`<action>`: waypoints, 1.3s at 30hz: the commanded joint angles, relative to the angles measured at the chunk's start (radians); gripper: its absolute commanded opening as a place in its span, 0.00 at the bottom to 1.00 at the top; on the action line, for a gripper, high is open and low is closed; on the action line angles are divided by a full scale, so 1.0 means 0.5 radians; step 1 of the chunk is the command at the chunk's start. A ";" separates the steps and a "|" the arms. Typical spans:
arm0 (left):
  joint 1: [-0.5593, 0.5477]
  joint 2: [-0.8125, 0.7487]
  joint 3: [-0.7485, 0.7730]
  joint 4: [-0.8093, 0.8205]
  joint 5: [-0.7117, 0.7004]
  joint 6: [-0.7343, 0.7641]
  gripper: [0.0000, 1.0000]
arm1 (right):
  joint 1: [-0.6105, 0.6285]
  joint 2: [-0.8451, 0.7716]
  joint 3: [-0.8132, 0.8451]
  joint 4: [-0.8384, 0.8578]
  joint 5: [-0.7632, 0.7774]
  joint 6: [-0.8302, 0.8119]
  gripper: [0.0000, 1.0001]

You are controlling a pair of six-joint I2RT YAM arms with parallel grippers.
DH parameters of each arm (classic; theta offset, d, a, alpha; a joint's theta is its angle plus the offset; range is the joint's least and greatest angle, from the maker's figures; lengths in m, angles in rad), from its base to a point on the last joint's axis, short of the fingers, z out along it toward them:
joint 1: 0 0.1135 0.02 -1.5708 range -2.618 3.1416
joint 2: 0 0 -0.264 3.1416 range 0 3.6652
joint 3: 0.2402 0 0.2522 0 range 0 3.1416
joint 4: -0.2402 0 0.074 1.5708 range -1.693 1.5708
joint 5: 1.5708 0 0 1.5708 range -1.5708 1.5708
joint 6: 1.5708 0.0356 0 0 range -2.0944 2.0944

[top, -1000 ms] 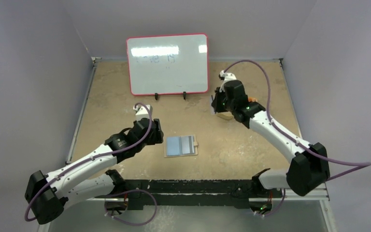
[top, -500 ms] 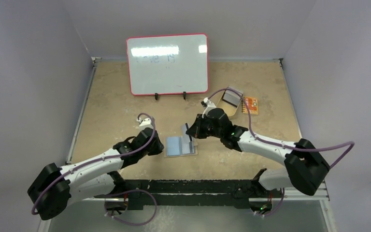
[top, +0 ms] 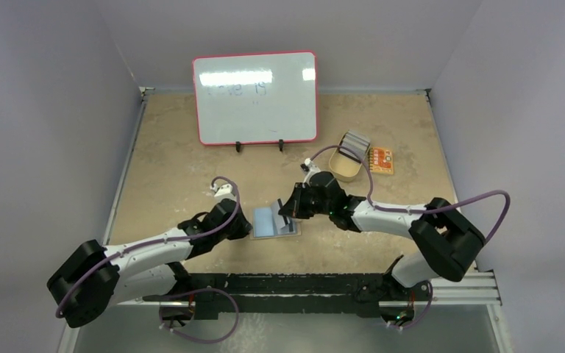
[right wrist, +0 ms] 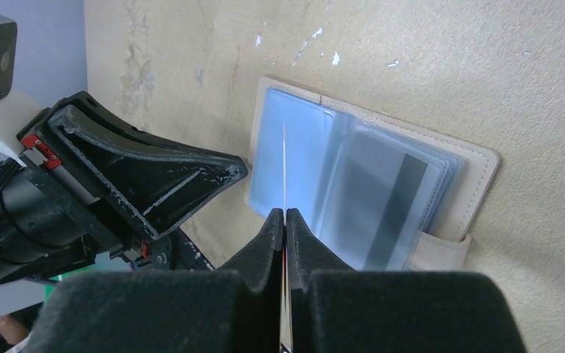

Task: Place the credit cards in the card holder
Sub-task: Insert the credit card into the card holder.

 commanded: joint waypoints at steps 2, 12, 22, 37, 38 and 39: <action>-0.004 0.045 -0.041 0.137 -0.017 -0.007 0.00 | 0.013 0.057 -0.038 0.203 -0.056 0.090 0.00; -0.003 0.097 -0.058 0.118 -0.036 0.004 0.00 | 0.011 0.153 -0.088 0.223 0.015 0.181 0.00; -0.004 0.104 -0.058 0.103 -0.031 0.012 0.00 | 0.013 0.174 -0.072 0.145 0.062 0.169 0.00; -0.005 0.062 -0.066 0.115 -0.013 0.006 0.00 | 0.016 0.265 -0.077 0.237 0.001 0.182 0.00; -0.004 0.063 -0.066 0.114 -0.014 0.006 0.00 | 0.016 0.281 -0.079 0.264 -0.019 0.183 0.00; -0.004 0.065 -0.066 0.115 -0.011 0.006 0.00 | 0.018 0.294 -0.080 0.291 -0.041 0.178 0.00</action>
